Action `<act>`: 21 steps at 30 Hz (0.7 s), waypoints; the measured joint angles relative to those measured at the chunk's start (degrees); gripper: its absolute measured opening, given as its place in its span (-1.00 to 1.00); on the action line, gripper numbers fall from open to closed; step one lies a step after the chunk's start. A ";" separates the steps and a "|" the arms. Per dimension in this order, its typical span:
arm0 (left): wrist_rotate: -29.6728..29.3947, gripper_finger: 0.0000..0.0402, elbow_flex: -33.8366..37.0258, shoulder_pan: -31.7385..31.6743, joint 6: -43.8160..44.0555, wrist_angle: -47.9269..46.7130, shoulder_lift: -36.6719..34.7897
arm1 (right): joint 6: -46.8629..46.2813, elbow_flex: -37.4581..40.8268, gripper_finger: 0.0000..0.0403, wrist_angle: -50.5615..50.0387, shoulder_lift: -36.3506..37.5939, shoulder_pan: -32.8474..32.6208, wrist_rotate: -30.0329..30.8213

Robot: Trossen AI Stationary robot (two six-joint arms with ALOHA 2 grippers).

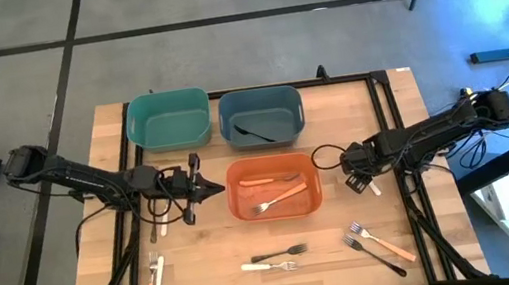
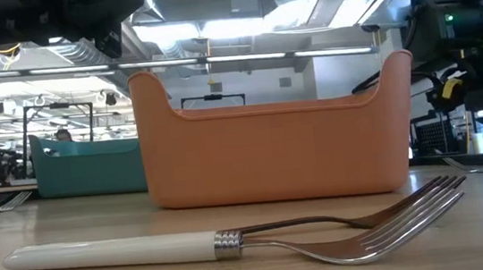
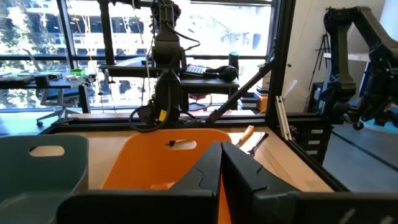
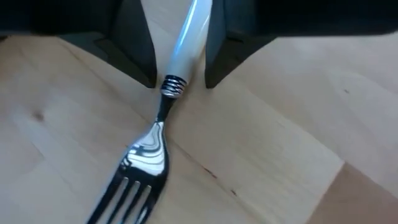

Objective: Sort silverware by color (type)
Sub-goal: Put the white fork into the green bin

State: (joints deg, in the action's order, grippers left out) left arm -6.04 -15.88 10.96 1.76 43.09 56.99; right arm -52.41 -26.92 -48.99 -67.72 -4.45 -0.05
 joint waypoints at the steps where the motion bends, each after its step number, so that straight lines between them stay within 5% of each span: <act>1: 0.00 -0.97 0.00 0.00 0.15 -0.02 0.00 | 0.20 -0.02 -0.44 0.34 0.00 0.00 -0.03; 8: -0.56 -0.97 0.00 -0.07 0.79 0.44 0.00 | 2.95 -0.07 -0.93 0.42 0.12 -0.02 0.21; 14: -2.17 -0.92 0.00 -0.07 0.85 0.32 0.00 | 6.53 -1.71 -0.89 -1.06 -0.04 -0.09 2.23; 21: -2.61 -0.52 0.00 -0.07 0.71 -1.33 0.00 | 8.82 -8.88 -0.96 -7.82 3.78 -0.07 8.59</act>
State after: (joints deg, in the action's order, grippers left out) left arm -8.66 -15.88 10.90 2.47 41.76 56.99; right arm -43.59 -35.80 -56.81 -63.94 -4.51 8.54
